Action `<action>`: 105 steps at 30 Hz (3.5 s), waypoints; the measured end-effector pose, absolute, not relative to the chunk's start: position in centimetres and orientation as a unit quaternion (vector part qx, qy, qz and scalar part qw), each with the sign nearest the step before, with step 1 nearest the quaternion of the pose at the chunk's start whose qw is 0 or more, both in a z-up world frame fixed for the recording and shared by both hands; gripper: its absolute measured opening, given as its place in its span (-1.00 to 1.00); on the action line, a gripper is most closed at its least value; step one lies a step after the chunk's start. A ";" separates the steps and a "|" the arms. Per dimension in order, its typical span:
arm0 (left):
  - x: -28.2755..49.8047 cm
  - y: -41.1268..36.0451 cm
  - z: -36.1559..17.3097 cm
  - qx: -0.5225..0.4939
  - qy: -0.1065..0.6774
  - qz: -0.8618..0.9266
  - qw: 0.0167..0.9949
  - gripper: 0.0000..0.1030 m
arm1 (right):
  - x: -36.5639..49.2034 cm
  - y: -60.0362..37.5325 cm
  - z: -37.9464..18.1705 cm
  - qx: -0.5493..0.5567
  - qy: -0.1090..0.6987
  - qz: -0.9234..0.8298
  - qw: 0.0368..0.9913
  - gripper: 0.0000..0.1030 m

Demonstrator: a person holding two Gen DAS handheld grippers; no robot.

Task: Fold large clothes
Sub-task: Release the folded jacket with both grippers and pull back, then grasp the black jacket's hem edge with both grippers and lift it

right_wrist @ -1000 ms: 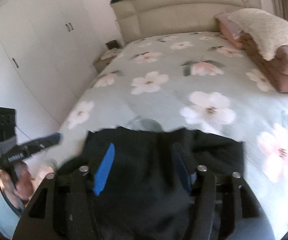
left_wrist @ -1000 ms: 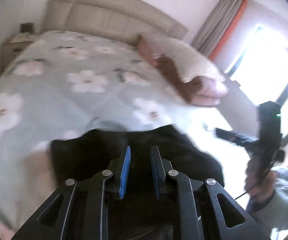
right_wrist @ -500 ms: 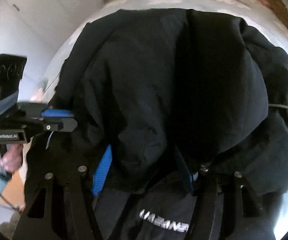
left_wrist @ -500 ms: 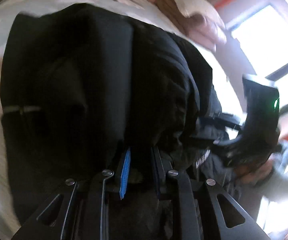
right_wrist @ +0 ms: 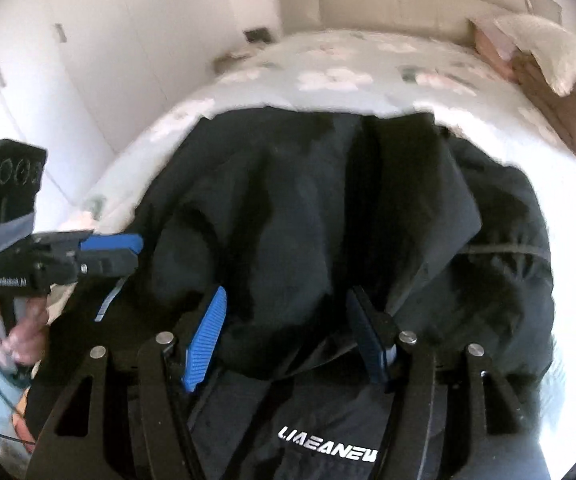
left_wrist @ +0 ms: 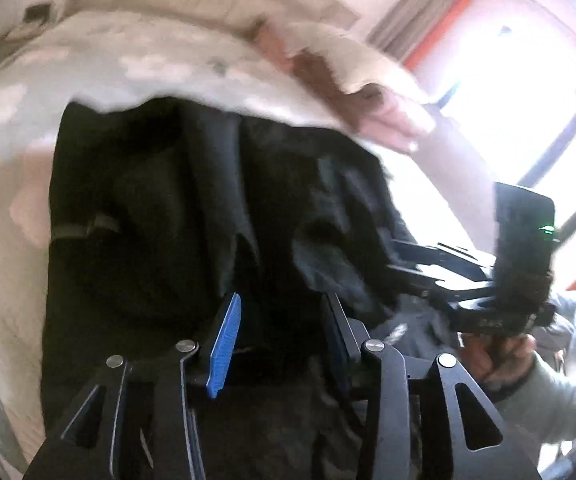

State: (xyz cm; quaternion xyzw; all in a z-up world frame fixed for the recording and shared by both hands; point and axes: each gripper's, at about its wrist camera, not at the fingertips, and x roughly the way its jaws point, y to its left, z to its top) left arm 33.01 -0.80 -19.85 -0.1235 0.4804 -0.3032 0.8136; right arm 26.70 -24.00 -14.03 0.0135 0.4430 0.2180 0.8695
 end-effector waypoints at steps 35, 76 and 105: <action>6.6 11.9 -24.6 -0.201 0.555 -0.037 0.806 -0.04 | 1.4 -38.8 -9.9 0.041 0.472 -0.038 0.880 0.27; 3.8 12.1 -26.2 -0.249 0.570 -0.092 0.778 -0.33 | -1.9 -43.5 -21.9 0.173 0.584 0.056 0.791 0.20; 21.1 13.3 -9.2 -0.313 0.308 -0.159 0.884 -0.74 | 12.9 -49.1 -4.9 0.262 0.374 0.083 0.885 -0.72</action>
